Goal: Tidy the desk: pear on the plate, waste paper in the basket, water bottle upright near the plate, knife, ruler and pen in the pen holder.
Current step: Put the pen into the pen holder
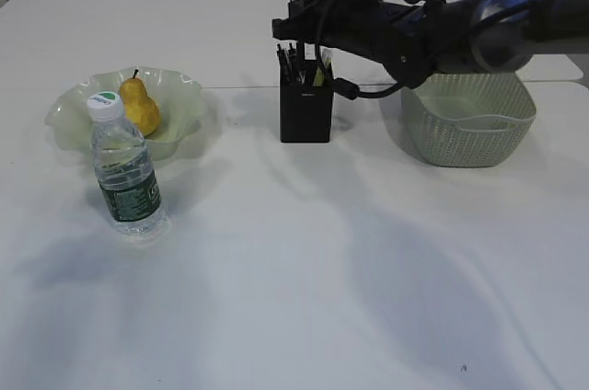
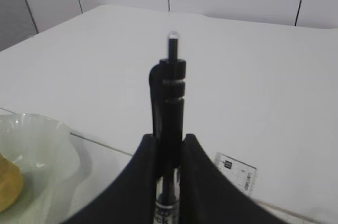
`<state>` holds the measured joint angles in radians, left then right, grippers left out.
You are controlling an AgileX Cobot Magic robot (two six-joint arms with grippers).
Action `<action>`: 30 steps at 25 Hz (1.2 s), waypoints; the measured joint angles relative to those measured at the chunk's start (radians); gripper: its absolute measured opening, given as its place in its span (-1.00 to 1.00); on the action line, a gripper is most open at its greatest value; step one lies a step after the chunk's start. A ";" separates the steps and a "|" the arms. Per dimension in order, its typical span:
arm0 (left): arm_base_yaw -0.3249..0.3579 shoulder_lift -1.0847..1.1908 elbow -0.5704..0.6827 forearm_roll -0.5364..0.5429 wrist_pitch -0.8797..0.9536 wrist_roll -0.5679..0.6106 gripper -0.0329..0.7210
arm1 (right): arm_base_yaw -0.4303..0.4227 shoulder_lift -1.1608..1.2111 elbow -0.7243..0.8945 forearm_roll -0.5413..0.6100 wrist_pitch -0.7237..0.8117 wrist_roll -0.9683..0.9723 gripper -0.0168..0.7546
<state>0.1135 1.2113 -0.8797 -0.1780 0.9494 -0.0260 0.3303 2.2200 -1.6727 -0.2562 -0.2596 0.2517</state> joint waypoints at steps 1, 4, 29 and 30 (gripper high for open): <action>0.000 0.000 0.000 0.007 0.000 0.000 0.32 | -0.005 0.009 0.000 0.000 -0.002 -0.002 -0.79; 0.000 0.000 0.000 0.022 -0.002 0.000 0.32 | -0.019 0.038 -0.002 0.004 -0.032 -0.004 -0.79; 0.000 0.000 0.000 0.026 -0.021 0.000 0.32 | -0.030 0.057 -0.007 0.013 0.028 -0.004 -0.19; 0.000 0.000 0.000 0.026 -0.021 0.000 0.32 | -0.030 0.044 -0.007 0.013 0.062 -0.004 -0.19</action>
<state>0.1135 1.2113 -0.8797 -0.1524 0.9283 -0.0260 0.3005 2.2637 -1.6798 -0.2434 -0.1978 0.2472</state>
